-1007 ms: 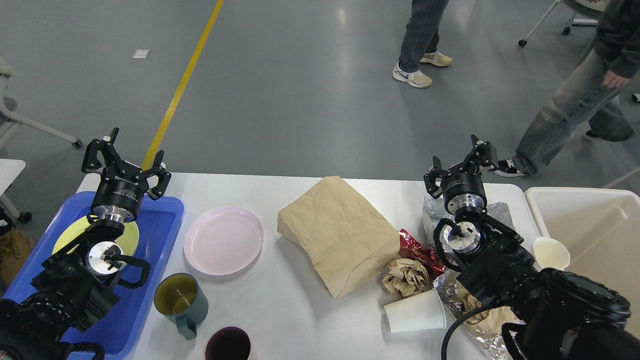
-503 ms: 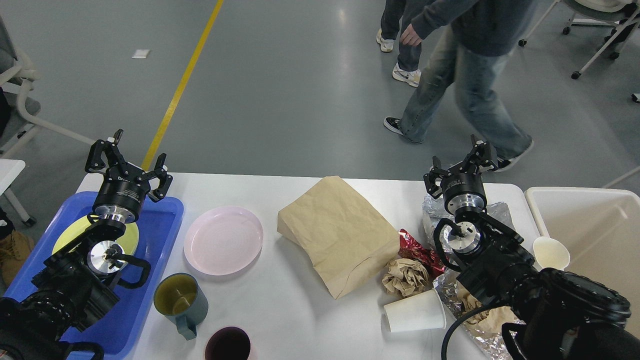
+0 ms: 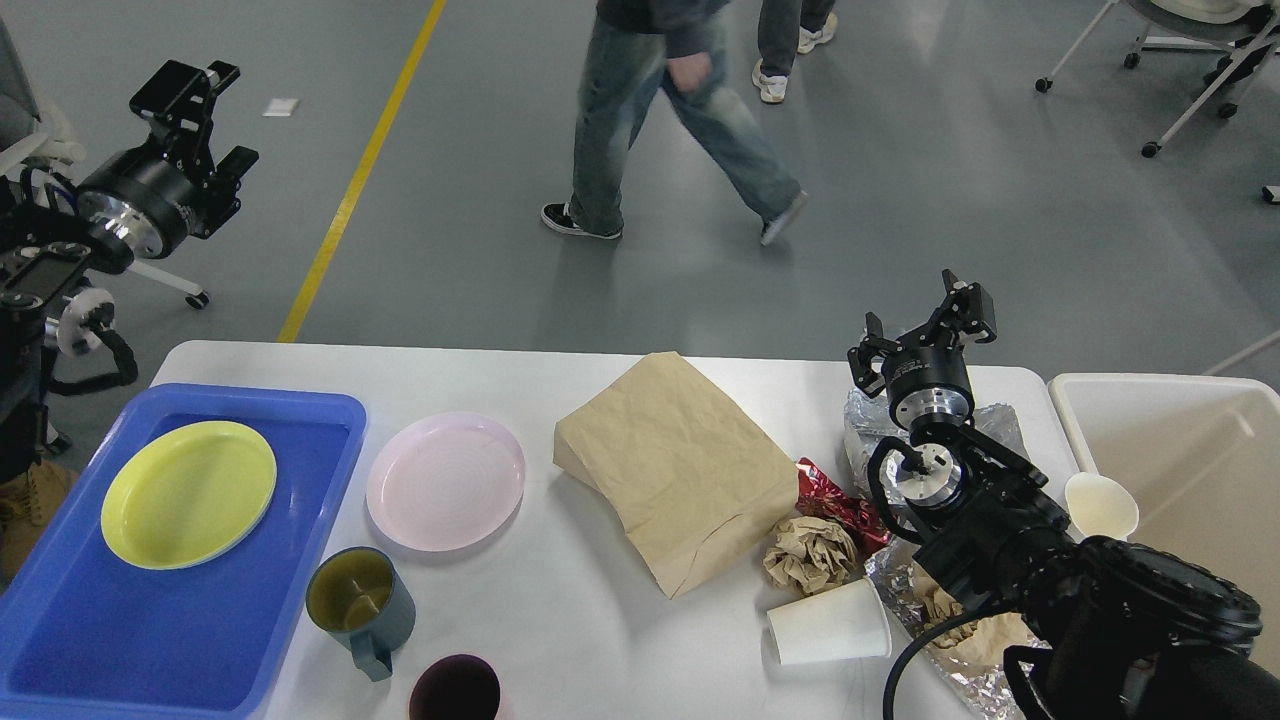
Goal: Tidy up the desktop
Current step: 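Raise the left arm and swing it toward the teal mug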
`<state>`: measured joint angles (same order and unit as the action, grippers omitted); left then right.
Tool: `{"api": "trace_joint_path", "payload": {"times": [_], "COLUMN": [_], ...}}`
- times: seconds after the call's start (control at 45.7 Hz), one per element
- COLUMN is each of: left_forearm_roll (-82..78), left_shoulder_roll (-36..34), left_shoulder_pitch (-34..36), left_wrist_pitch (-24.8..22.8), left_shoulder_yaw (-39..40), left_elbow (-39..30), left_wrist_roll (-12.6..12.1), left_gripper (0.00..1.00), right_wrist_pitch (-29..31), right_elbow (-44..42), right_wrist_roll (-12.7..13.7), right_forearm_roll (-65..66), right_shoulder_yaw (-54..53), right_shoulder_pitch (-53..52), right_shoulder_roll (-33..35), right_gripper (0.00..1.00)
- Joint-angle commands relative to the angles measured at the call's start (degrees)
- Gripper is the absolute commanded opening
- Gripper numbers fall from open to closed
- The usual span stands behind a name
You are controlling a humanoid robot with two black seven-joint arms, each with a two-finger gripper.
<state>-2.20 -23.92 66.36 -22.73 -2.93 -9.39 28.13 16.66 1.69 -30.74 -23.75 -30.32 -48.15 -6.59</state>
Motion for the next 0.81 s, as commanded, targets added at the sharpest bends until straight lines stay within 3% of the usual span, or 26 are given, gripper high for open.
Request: {"api": "trace_joint_path", "payload": {"times": [0.0,0.109,0.263,0.416,0.547,0.788], "left_forearm_roll": [0.0,0.0,-0.09,-0.44,-0.35,-0.35], "left_shoulder_roll": [0.27,1.85,3.43,4.93,7.12,12.66], "left_shoulder_pitch": [7.45,12.81,20.55,28.11,34.0,42.79], "left_wrist_pitch": [-0.47,-0.65,-0.74,-0.74,-2.05,-11.27], "left_shoulder_yaw": [-20.07,-27.39,-28.98,-32.92,-43.63,-69.03], "left_elbow": [-0.28,-1.07,-4.93,-16.61,-25.32,-27.35], "left_wrist_roll": [-0.01,-0.01,-0.01,-0.01,-0.01,-0.01], "left_gripper": [0.99,0.99,0.99,1.0,0.99,0.99], "right_wrist_pitch": [0.04,0.04,0.04,0.04,0.04,0.04], "right_elbow": [0.07,0.07,0.07,0.07,0.07,0.07], "right_wrist_roll": [-0.02,-0.02,-0.02,-0.02,-0.02,-0.02], "right_forearm_roll": [0.02,0.02,0.02,0.02,0.02,0.02], "right_shoulder_yaw": [-0.09,-0.09,0.0,0.0,-0.09,0.0], "right_shoulder_pitch": [-0.01,-0.01,-0.01,-0.01,-0.01,-0.1], "right_shoulder_roll": [0.0,0.0,0.0,0.0,0.0,0.0], "right_gripper": [1.0,1.0,1.0,1.0,1.0,1.0]}}
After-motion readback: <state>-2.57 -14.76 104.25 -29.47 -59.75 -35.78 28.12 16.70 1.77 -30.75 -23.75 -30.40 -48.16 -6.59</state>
